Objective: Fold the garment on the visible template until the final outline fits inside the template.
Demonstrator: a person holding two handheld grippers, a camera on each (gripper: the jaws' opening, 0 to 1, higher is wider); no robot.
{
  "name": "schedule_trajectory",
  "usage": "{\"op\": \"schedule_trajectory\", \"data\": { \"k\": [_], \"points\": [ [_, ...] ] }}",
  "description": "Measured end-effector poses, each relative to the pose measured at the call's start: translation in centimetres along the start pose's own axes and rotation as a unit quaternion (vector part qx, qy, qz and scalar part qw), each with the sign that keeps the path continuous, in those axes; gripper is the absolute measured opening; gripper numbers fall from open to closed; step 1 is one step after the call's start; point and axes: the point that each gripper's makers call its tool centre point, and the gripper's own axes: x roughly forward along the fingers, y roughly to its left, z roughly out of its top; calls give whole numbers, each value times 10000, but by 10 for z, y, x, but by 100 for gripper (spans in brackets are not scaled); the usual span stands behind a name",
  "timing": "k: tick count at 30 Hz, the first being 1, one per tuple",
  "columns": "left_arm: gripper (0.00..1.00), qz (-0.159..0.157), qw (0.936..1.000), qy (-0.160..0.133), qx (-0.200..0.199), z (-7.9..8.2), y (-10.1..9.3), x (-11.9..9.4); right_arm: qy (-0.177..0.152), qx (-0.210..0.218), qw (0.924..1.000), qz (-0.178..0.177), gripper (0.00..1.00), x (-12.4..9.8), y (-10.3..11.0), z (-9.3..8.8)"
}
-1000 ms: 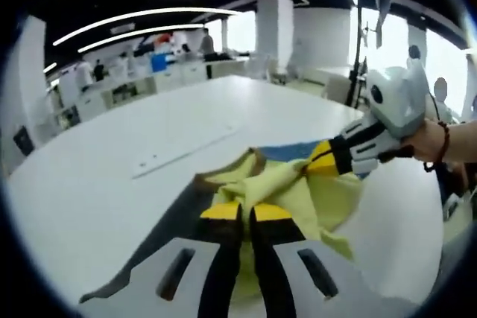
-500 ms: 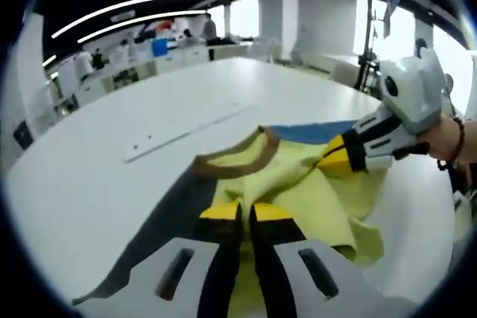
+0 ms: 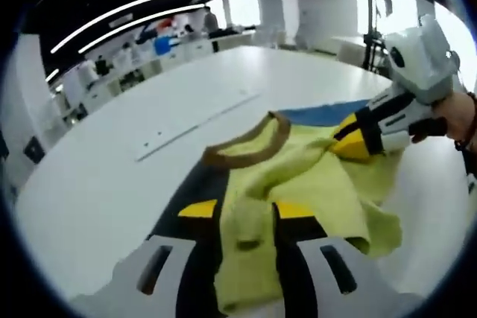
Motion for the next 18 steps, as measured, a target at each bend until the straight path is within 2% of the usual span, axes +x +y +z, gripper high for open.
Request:
{"op": "schedule_trajectory", "data": {
  "k": [3,5,9,14,18],
  "points": [
    [35,47,9998,-112,-164,7,3,-10,-68,121,9999,39,25,-8,1,6],
    [38,2,9993,-287,-242,15,0,-20,-123,247,9996,97,34,-15,7,9],
    [42,37,9992,-368,-146,21,-4,-36,-175,245,9994,198,41,-28,18,14],
    [46,46,9992,-348,-176,19,-9,-52,-148,170,9992,339,50,-38,30,15],
    [51,72,9993,-353,-137,10,-8,-61,-125,80,9987,478,57,-48,43,14]
  ]
}}
